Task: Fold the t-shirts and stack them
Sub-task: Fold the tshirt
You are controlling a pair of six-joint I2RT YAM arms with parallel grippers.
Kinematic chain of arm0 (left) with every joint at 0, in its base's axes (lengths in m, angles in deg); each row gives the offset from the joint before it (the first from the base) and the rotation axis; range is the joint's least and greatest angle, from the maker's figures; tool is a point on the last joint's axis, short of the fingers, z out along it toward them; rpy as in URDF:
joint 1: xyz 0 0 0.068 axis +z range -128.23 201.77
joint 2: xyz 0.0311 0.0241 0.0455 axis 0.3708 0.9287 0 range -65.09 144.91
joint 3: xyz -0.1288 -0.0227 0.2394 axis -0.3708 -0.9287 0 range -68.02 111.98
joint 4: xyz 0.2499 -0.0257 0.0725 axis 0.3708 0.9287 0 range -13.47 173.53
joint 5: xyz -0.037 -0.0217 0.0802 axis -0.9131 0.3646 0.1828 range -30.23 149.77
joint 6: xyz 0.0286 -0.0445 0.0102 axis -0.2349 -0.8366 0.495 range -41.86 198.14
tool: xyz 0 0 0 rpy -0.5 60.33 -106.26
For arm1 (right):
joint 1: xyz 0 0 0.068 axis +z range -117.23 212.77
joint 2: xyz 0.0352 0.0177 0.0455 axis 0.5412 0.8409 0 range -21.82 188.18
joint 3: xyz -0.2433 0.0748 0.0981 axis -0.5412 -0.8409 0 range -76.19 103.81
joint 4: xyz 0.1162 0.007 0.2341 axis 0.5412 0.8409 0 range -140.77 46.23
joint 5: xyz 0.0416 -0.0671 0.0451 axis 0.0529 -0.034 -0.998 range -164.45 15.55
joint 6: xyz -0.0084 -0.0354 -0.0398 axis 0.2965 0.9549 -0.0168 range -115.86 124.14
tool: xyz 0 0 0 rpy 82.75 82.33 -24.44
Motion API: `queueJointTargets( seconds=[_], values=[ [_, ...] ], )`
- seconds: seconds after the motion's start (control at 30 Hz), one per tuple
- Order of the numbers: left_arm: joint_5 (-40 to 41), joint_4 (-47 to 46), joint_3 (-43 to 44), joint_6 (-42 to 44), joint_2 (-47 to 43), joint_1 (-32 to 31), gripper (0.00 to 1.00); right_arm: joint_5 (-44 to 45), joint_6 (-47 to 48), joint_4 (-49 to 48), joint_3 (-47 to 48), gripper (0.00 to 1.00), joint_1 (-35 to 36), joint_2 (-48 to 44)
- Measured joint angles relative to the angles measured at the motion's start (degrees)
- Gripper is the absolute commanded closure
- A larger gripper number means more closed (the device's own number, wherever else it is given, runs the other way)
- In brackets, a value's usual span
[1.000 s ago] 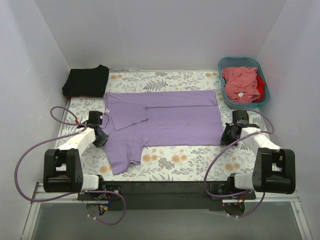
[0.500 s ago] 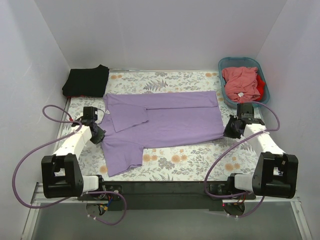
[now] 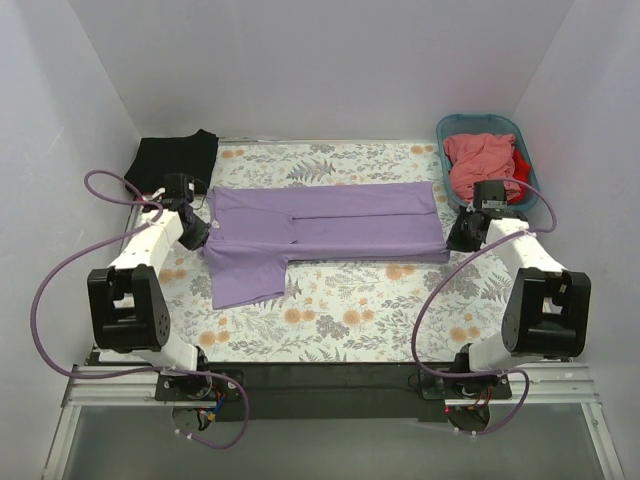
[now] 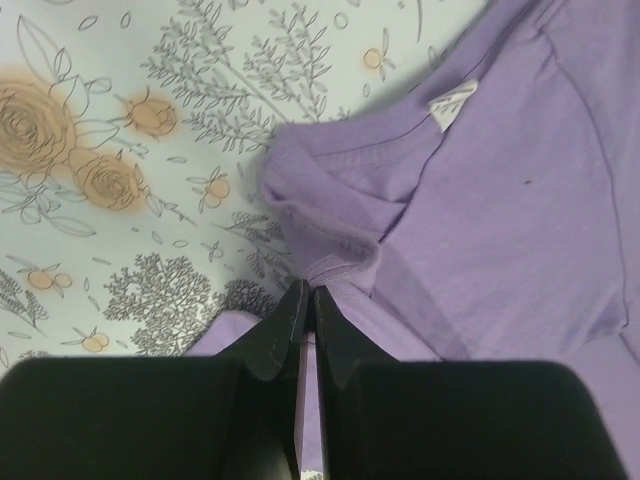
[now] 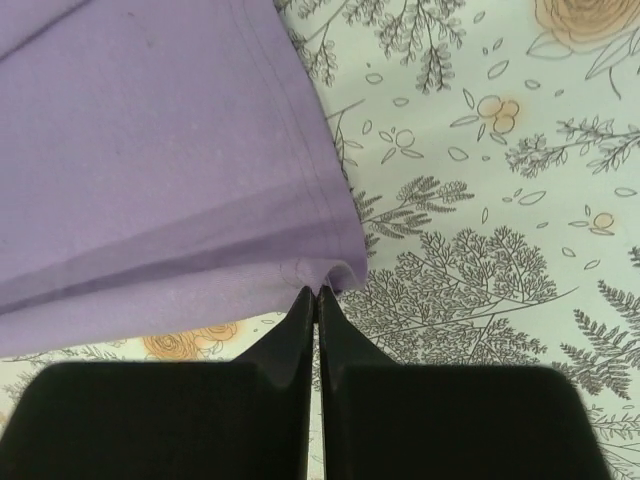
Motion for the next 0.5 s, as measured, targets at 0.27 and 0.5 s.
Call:
queueJointTargets(
  seconds=[0.27, 0.5],
  values=[
    [-0.02, 0.11, 6.49, 0.00, 6.54, 0.00, 1.00, -0.11, 1.25, -0.04, 7.87, 0.99, 0.07, 6.82],
    [-0.07, -0.28, 8.33, -0.04, 10.29, 0.00, 1.00, -0.17, 1.81, -0.07, 12.72, 0.99, 0.13, 11.37]
  ],
)
